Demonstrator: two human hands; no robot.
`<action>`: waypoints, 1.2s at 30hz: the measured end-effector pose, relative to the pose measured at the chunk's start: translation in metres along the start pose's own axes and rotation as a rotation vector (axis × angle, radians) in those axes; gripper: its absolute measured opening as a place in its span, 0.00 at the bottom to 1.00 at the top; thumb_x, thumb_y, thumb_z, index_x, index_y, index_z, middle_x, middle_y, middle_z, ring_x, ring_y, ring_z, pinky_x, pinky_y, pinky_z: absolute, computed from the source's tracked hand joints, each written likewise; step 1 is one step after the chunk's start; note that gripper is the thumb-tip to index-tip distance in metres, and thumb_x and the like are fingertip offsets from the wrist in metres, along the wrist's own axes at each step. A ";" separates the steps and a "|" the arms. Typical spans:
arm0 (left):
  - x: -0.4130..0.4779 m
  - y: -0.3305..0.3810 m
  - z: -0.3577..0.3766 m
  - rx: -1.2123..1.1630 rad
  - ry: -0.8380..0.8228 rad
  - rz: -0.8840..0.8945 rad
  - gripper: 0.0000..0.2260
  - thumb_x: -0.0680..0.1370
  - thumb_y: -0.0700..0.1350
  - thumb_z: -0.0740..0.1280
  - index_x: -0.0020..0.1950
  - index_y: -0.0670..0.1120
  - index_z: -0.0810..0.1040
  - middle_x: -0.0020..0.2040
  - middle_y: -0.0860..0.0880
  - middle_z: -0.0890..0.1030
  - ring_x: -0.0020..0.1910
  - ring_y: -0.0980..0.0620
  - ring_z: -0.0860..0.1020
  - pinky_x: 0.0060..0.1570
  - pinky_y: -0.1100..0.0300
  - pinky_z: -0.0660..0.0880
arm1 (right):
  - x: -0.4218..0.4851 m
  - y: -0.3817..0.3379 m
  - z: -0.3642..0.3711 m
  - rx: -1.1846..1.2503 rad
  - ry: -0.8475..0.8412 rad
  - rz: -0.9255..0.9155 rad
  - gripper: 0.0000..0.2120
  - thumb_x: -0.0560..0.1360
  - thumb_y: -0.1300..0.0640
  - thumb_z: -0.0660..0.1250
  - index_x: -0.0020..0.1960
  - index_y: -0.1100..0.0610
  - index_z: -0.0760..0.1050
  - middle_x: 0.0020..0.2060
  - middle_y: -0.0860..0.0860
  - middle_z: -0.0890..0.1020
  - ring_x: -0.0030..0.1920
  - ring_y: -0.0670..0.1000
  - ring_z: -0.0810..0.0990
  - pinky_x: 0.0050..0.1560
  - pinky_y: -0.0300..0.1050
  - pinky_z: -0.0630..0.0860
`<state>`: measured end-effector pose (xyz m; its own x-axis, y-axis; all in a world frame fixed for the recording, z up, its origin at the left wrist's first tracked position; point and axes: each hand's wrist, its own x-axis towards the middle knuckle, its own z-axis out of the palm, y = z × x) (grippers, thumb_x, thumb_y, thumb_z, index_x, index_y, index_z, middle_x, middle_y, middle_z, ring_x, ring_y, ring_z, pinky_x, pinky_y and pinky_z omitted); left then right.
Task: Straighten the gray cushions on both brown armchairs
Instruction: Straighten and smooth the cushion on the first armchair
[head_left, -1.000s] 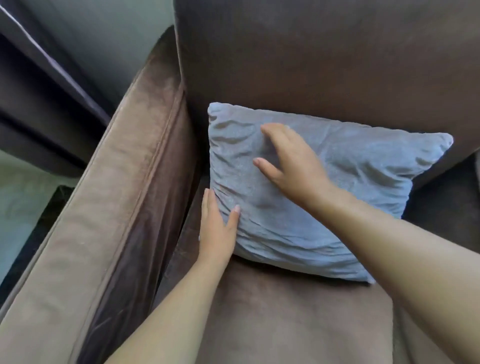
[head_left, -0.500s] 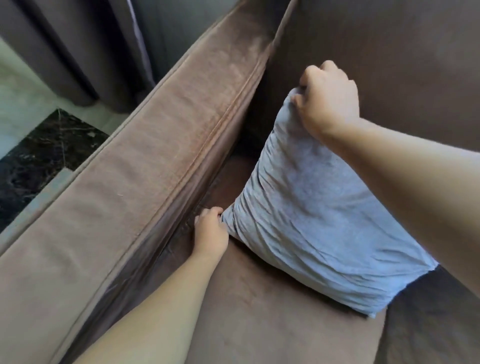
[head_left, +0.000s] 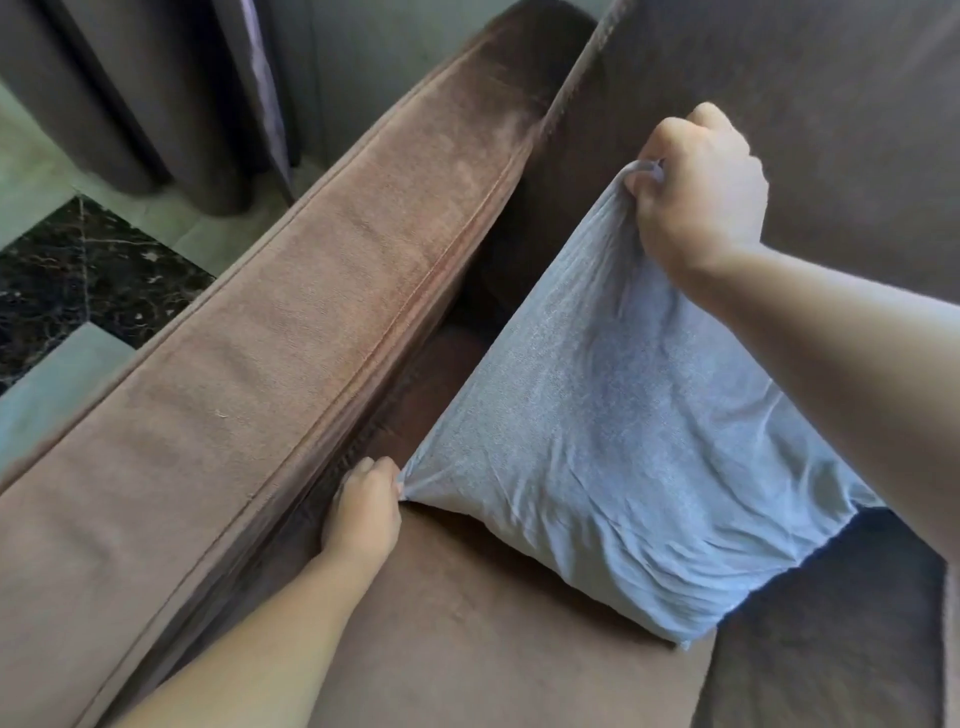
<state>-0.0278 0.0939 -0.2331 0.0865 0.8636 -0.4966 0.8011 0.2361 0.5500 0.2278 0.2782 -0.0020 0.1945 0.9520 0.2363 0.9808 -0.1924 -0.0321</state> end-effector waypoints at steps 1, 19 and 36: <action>0.000 -0.001 0.000 0.033 -0.002 -0.012 0.04 0.79 0.38 0.62 0.46 0.40 0.76 0.49 0.42 0.76 0.50 0.38 0.76 0.48 0.47 0.73 | -0.001 0.000 0.002 0.021 -0.001 0.018 0.09 0.76 0.52 0.61 0.49 0.55 0.77 0.54 0.55 0.74 0.45 0.63 0.76 0.45 0.52 0.69; -0.002 0.007 -0.021 -0.183 -0.018 -0.120 0.18 0.76 0.45 0.72 0.64 0.39 0.80 0.57 0.42 0.83 0.54 0.45 0.81 0.55 0.55 0.73 | -0.055 0.029 0.008 0.333 -0.104 -0.035 0.17 0.75 0.56 0.65 0.63 0.56 0.73 0.61 0.55 0.73 0.54 0.55 0.77 0.54 0.53 0.77; 0.055 0.282 -0.102 -0.102 0.263 0.470 0.29 0.78 0.52 0.68 0.75 0.43 0.64 0.73 0.42 0.69 0.71 0.45 0.69 0.69 0.54 0.66 | -0.223 0.250 -0.029 0.277 -0.044 0.632 0.22 0.78 0.50 0.66 0.68 0.57 0.72 0.68 0.58 0.71 0.67 0.60 0.70 0.68 0.54 0.68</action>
<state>0.1420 0.2530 -0.0367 0.2597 0.9657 -0.0048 0.6494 -0.1710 0.7410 0.4291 0.0107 -0.0351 0.7250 0.6868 0.0513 0.6454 -0.6515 -0.3988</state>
